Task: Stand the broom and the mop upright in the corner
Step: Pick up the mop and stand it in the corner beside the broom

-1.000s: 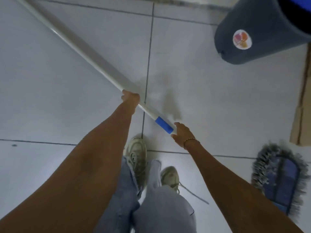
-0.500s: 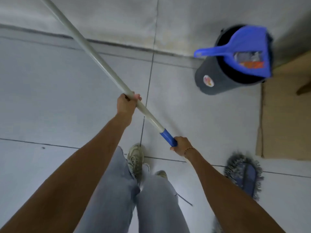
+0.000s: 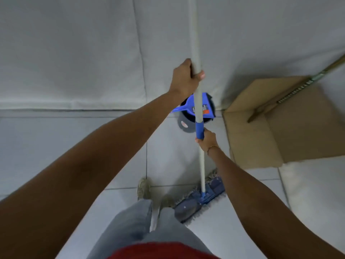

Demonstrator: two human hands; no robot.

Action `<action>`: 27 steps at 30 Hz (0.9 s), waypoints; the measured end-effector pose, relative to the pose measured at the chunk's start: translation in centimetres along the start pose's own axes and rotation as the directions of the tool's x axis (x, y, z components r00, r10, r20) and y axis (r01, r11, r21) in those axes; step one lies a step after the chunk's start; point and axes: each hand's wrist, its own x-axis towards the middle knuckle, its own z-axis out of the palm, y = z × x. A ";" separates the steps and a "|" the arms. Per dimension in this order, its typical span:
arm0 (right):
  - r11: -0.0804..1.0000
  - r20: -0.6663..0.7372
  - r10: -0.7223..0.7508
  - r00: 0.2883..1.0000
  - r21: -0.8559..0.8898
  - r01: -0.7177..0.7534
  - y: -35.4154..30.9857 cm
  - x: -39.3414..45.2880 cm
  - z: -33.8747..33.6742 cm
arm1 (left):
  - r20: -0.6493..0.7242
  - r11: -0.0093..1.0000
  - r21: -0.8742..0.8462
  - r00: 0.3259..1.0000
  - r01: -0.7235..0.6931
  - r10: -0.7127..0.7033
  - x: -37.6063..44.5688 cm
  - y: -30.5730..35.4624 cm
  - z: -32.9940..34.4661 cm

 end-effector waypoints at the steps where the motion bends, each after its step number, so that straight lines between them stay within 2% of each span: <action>1: 1.000 -0.033 -0.003 0.999 0.023 0.003 -0.5 -0.4 -1.3 | 0.011 0.999 0.009 0.999 -0.046 0.046 0.0 1.8 0.2; 4: 0.996 -0.100 0.033 0.994 0.091 -0.024 -1.1 -0.1 -3.2 | 0.068 0.993 0.021 0.991 -0.119 0.117 0.7 4.6 0.8; 13: 0.979 -0.321 0.095 0.942 0.203 -0.030 -0.9 0.2 -7.9 | 0.233 0.948 -0.166 0.924 -0.270 0.304 1.0 10.7 3.7; 18: 0.975 -0.367 0.124 0.922 0.219 -0.044 0.8 0.4 -10.8 | 0.286 0.919 -0.240 0.882 -0.312 0.374 0.8 13.6 7.2; 22: 0.967 -0.397 0.153 0.905 0.251 -0.053 5.1 1.4 -14.1 | 0.324 0.908 -0.252 0.855 -0.335 0.406 0.4 15.9 12.9; 27: 0.956 -0.374 0.136 0.917 0.292 -0.023 11.5 4.4 -19.2 | 0.291 0.908 -0.220 0.865 -0.355 0.409 0.8 18.2 21.6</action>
